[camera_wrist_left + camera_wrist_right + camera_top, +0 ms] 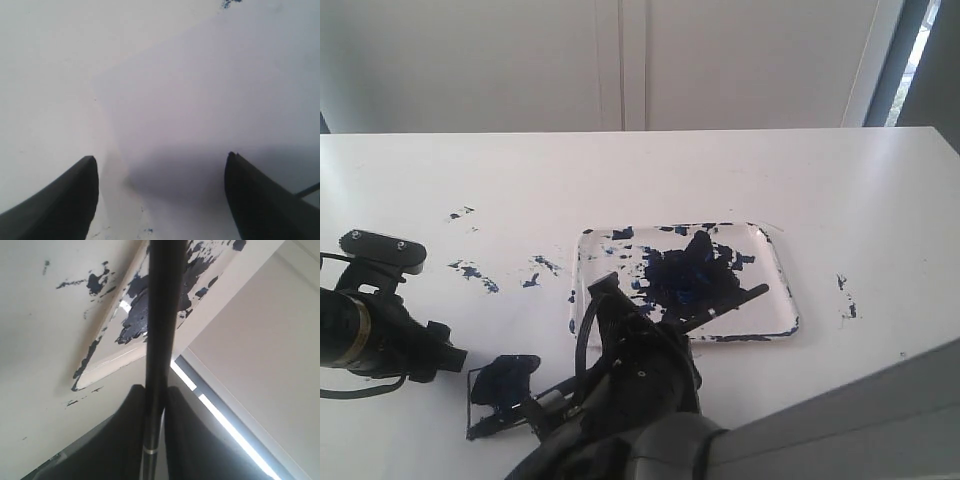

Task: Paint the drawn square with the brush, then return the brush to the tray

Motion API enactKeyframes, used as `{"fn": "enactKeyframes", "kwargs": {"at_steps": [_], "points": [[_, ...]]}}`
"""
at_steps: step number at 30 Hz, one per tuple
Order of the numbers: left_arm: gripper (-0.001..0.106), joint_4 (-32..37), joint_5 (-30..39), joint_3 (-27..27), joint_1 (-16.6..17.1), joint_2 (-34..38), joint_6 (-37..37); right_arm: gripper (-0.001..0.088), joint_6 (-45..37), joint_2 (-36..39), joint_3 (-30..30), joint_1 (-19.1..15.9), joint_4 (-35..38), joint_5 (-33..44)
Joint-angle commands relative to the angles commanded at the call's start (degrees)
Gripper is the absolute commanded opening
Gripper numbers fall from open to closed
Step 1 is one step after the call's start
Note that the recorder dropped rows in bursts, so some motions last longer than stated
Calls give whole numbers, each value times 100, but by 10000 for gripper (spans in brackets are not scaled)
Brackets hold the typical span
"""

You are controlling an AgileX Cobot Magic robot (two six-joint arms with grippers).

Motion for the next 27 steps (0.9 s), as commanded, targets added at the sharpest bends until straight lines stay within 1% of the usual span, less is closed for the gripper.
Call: {"fn": "enactKeyframes", "kwargs": {"at_steps": [8,24,27], "points": [[749,0,0,0,0,0,0,0,121,0,-253,-232,-74,0],[749,0,0,0,0,0,0,0,127,0,-264,-231,-27,0],[749,0,0,0,0,0,0,0,91,0,-253,-231,88,0]]}}
